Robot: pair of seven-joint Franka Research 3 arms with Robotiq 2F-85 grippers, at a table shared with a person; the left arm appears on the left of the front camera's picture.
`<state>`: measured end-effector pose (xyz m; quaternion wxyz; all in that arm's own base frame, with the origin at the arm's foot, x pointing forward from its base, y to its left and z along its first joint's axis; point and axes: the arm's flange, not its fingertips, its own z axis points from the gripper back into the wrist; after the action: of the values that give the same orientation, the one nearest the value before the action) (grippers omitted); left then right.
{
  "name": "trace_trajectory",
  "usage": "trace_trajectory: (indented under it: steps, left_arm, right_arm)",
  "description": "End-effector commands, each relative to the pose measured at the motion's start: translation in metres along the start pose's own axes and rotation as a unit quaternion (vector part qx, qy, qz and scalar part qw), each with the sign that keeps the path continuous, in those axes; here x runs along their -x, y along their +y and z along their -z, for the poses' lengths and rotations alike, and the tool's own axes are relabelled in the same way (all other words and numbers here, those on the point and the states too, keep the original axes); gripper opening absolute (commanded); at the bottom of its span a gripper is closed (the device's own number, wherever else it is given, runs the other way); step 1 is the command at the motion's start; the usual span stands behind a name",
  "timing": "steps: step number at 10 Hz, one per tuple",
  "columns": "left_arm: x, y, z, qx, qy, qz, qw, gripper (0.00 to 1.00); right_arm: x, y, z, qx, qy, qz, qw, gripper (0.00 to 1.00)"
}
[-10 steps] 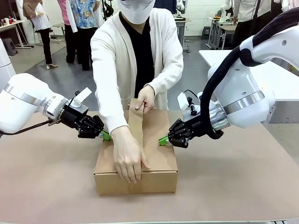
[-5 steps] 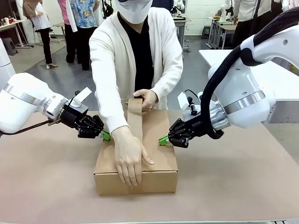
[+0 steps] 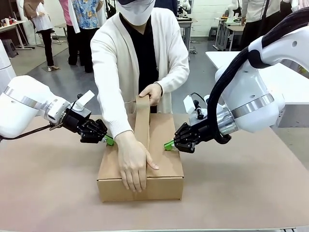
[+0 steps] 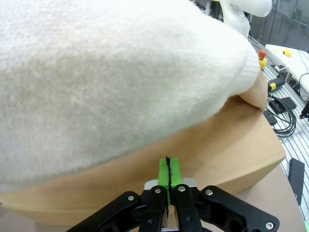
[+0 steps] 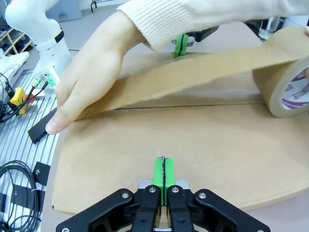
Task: Wrap the clocks to prevent damage.
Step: After the human seals the box with tape, release both hands from the side flaps of the Package Box.
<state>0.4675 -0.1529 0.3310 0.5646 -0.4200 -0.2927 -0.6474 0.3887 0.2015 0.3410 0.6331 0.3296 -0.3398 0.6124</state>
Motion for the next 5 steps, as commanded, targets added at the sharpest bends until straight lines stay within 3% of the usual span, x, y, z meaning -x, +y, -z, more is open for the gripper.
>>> trace_trajectory:
  steps: [1, 5]
  left_arm:
    - [0.0046, -0.0001, 0.0029, -0.005, -0.001, 0.000, 1.000, 0.00]
    - [0.0046, -0.0001, 0.0029, -0.005, -0.001, 0.000, 1.000, 0.00]
  right_arm:
    - [0.0037, 0.0004, 0.0030, -0.001, 0.004, 0.003, 1.000, 0.01]
    - [0.0037, 0.0004, 0.0030, -0.001, 0.004, 0.003, 1.000, 0.01]
